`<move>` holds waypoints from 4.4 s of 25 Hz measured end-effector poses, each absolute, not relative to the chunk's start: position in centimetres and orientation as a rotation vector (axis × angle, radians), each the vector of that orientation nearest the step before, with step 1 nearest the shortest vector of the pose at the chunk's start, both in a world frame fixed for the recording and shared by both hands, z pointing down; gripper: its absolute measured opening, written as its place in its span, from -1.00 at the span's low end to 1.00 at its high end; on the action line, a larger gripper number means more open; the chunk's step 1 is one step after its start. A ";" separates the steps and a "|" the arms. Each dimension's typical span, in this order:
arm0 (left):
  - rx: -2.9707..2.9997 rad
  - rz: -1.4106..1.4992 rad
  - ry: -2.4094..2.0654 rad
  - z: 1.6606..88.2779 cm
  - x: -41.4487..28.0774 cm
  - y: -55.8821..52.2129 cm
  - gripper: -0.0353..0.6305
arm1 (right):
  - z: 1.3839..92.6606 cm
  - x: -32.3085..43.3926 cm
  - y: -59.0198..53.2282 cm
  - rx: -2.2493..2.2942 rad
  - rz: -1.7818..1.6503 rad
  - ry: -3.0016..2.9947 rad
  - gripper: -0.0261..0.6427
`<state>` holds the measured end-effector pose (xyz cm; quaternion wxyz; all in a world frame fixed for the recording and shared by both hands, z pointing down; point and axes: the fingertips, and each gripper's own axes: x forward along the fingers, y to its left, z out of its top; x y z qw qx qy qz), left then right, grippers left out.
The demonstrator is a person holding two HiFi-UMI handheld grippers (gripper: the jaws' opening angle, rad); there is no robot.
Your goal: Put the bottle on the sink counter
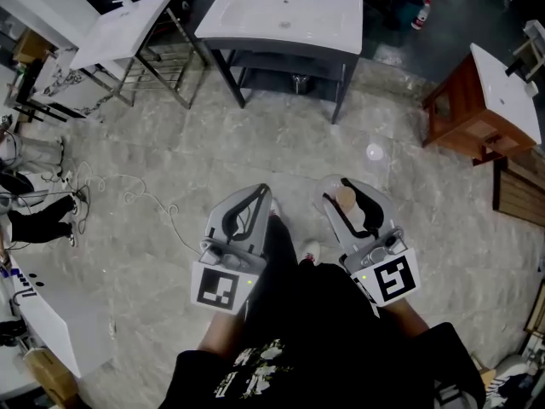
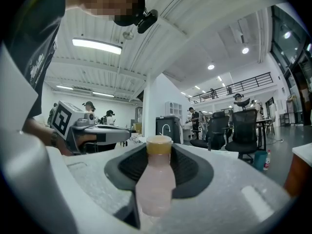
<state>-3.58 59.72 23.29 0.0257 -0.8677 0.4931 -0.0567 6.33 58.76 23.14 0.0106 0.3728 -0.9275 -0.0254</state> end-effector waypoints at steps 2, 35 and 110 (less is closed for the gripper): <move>-2.688 -0.172 1.536 23.2 -4.6 58.3 -0.84 | 22.9 5.4 57.3 1.158 -0.083 -2.898 -0.52; -2.729 -0.106 1.418 21.5 -22.8 38.9 -0.84 | 19.8 -13.3 38.6 1.237 -0.135 -2.878 -0.52; -2.865 -0.217 1.009 22.2 -13.2 -8.3 -0.84 | 22.7 -2.2 -4.7 1.633 -0.075 -2.612 -0.52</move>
